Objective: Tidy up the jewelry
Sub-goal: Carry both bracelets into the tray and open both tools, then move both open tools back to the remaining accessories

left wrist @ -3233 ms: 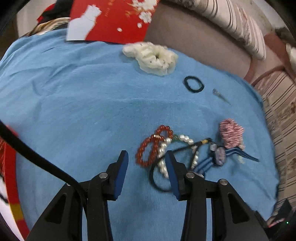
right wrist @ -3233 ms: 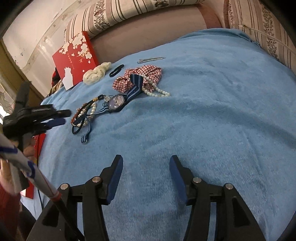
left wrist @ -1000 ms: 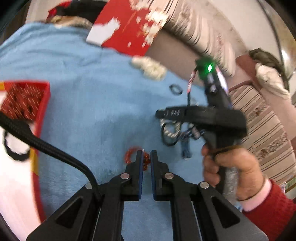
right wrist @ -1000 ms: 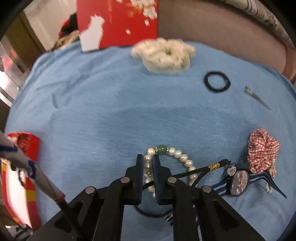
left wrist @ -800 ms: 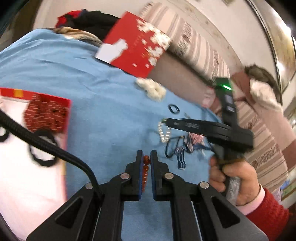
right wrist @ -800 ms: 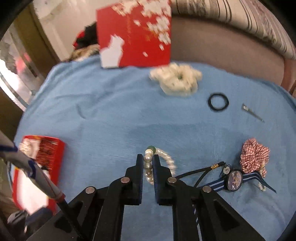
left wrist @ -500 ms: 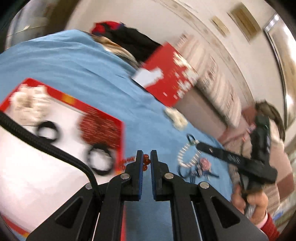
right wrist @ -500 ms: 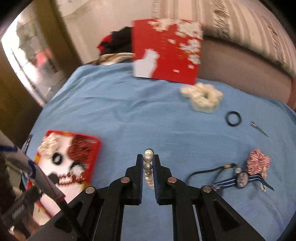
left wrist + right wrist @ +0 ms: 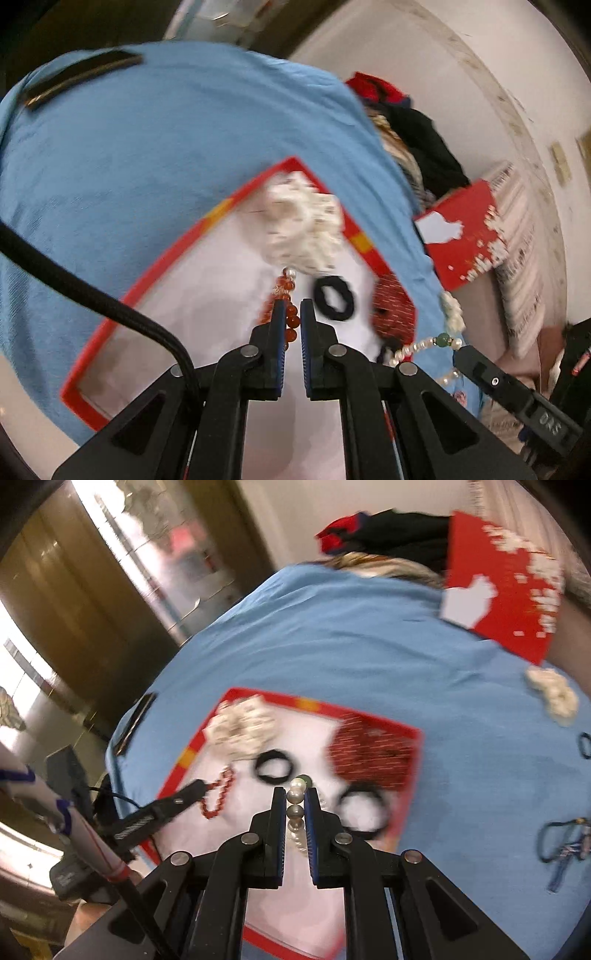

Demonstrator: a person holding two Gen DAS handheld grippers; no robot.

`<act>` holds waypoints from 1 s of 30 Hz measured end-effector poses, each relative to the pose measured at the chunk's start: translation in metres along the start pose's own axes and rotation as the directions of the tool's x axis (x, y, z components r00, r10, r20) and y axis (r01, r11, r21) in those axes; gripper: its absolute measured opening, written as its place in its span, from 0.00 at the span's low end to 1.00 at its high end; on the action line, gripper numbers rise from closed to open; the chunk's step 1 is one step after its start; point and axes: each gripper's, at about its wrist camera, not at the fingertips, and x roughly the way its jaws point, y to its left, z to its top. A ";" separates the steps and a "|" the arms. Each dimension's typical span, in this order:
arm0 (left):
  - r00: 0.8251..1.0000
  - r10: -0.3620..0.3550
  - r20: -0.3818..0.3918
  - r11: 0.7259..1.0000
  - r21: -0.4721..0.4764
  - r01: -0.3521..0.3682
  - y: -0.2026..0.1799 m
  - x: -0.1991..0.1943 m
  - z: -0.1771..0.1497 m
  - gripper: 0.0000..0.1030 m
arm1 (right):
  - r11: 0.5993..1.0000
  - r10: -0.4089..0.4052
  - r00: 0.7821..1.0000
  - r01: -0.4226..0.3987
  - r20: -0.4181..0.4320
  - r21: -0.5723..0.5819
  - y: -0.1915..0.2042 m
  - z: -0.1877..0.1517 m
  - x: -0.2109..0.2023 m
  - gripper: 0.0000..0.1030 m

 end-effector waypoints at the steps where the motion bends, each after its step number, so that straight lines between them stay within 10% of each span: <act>1: 1.000 0.013 0.001 1.000 -0.005 -0.013 0.003 0.000 0.001 0.07 | 1.000 0.015 1.000 -0.015 -0.006 -0.002 0.006 0.001 0.007 0.10; 24: 0.994 0.045 0.104 0.995 0.084 -0.054 -0.026 -0.017 -0.007 0.18 | 0.997 -0.008 0.988 0.020 -0.153 0.077 -0.032 -0.043 0.062 0.12; 30: 0.989 0.066 0.132 0.988 0.127 -0.083 -0.041 -0.019 -0.013 0.26 | 0.999 -0.048 0.996 0.050 -0.075 0.020 -0.040 -0.048 0.026 0.40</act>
